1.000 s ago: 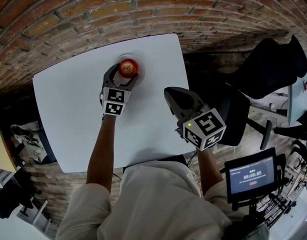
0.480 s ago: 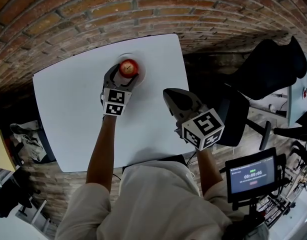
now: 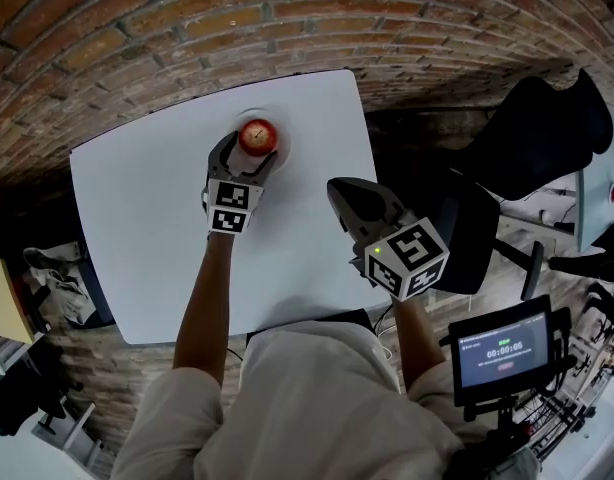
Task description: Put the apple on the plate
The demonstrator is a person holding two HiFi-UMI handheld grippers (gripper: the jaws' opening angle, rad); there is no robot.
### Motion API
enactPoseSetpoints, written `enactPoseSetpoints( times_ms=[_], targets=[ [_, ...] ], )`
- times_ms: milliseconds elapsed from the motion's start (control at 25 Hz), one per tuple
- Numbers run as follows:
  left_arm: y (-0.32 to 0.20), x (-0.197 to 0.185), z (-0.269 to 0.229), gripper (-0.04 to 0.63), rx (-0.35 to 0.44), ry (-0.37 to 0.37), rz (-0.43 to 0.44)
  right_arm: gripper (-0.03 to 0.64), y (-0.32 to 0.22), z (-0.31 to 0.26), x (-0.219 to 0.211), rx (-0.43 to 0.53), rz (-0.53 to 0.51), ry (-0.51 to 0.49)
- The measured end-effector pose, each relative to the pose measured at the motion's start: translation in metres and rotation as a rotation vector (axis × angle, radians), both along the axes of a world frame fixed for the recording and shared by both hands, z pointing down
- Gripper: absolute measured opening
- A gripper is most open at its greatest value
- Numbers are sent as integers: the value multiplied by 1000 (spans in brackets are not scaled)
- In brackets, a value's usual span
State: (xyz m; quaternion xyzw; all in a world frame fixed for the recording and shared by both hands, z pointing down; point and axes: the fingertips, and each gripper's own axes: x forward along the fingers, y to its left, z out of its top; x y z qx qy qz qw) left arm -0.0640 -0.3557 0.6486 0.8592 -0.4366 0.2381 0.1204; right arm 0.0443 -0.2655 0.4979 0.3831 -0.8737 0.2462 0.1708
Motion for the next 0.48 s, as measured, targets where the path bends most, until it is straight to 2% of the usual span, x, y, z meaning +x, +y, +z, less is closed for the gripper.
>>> enactPoseSetpoints(
  times_ms=[240, 480],
  targets=[
    [0, 3, -11, 354, 22, 17, -15, 3, -2, -6, 3, 35, 13, -9],
    [24, -6, -61, 354, 103, 45, -35, 3, 14, -34, -6, 101, 19, -23]
  ],
)
